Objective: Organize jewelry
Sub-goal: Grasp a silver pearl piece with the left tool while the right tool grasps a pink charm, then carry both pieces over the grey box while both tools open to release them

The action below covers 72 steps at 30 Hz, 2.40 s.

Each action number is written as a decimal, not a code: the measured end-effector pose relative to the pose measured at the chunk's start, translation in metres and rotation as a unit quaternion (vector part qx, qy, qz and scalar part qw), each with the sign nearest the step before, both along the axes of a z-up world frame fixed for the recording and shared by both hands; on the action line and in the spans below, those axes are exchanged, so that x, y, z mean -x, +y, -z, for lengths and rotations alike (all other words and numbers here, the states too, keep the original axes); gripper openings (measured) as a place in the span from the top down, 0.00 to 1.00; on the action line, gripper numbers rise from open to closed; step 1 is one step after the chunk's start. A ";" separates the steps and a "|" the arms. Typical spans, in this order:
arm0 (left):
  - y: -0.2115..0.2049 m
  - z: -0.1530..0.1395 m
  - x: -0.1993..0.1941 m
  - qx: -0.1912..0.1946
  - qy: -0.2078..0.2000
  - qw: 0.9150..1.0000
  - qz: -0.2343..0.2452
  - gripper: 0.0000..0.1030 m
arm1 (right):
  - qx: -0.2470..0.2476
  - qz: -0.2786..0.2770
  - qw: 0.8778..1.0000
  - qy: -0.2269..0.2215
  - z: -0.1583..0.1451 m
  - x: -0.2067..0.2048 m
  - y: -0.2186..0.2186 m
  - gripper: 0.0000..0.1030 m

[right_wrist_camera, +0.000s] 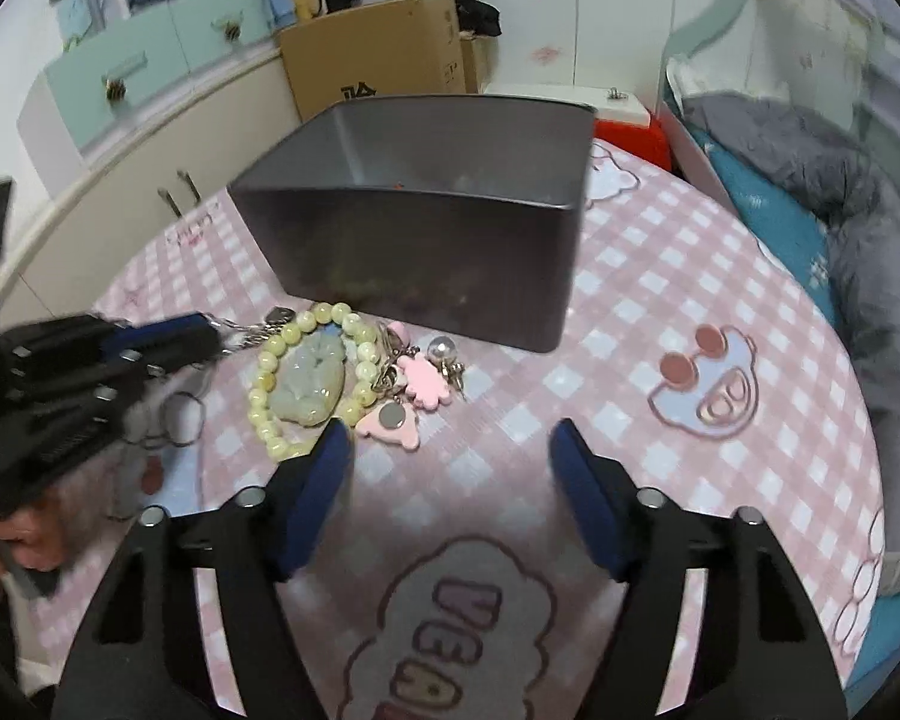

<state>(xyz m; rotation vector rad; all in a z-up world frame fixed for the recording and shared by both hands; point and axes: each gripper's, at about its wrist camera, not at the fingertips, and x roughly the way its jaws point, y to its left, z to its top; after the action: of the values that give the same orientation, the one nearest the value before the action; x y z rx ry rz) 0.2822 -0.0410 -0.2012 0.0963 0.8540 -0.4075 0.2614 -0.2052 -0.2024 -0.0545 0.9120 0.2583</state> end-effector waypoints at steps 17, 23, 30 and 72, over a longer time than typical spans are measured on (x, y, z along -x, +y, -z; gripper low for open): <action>0.018 -0.024 0.015 0.028 -0.021 0.999 -0.010 0.91 | -0.037 -0.033 0.998 -0.023 -0.021 0.025 -0.003 0.80; 0.021 -0.054 0.026 0.044 -0.050 0.998 0.003 0.91 | -0.054 -0.038 0.996 -0.054 -0.055 0.033 -0.010 0.80; 0.023 -0.105 0.038 0.062 -0.102 0.993 0.021 0.91 | -0.061 -0.046 0.991 -0.108 -0.105 0.032 -0.014 0.80; -0.027 -0.174 -0.040 0.089 -0.151 0.983 0.061 0.91 | -0.079 -0.023 0.991 -0.104 -0.113 -0.015 -0.046 0.34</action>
<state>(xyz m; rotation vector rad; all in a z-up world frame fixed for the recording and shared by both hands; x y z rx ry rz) 0.3223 -0.0684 -0.0276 0.0426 0.5112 -0.5676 0.2763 -0.2514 -0.0891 0.0432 0.6822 0.3612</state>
